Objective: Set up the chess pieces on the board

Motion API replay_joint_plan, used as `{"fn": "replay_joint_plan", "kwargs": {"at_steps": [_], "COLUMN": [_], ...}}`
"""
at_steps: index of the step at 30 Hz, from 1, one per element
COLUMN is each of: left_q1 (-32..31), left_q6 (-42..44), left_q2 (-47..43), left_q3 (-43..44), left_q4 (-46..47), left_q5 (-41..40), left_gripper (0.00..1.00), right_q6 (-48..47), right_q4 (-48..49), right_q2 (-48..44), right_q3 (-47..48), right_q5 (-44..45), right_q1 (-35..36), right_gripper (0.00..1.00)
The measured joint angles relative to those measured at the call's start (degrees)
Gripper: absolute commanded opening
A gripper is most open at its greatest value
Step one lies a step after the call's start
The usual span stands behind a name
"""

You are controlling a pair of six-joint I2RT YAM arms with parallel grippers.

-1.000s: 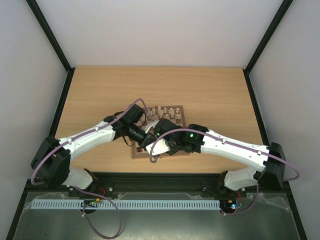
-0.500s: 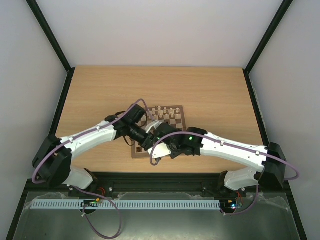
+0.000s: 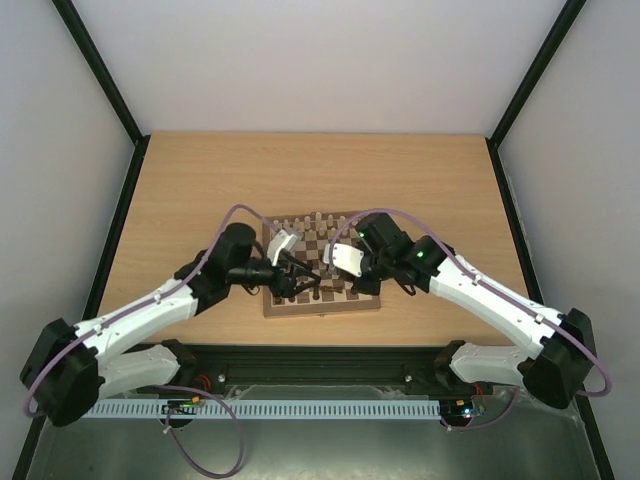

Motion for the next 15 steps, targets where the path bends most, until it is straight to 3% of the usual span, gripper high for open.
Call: {"fn": "replay_joint_plan", "kwargs": {"at_steps": [6, 11, 15], "left_q1": [-1.4, -2.8, -3.4], "left_q6": [-3.4, -0.6, 1.3], "left_q2": [-9.5, -15.0, -14.3], "left_q3": [-9.6, -11.6, -11.6], "left_q4": [14.9, 20.9, 24.0], "left_q5": [-8.7, -14.1, -14.9], "left_gripper": [0.58, 0.56, 0.52], "right_q6": [11.0, 17.6, 19.8], "right_q4": [5.4, 9.4, 10.3], "right_q2": [-0.2, 0.7, 2.4], "right_q3": [-3.7, -4.8, -5.2], "right_q5": [-12.4, -24.9, -33.1], "right_q1": [-6.1, -10.3, -11.4], "right_gripper": [0.13, 0.13, 0.13]}}
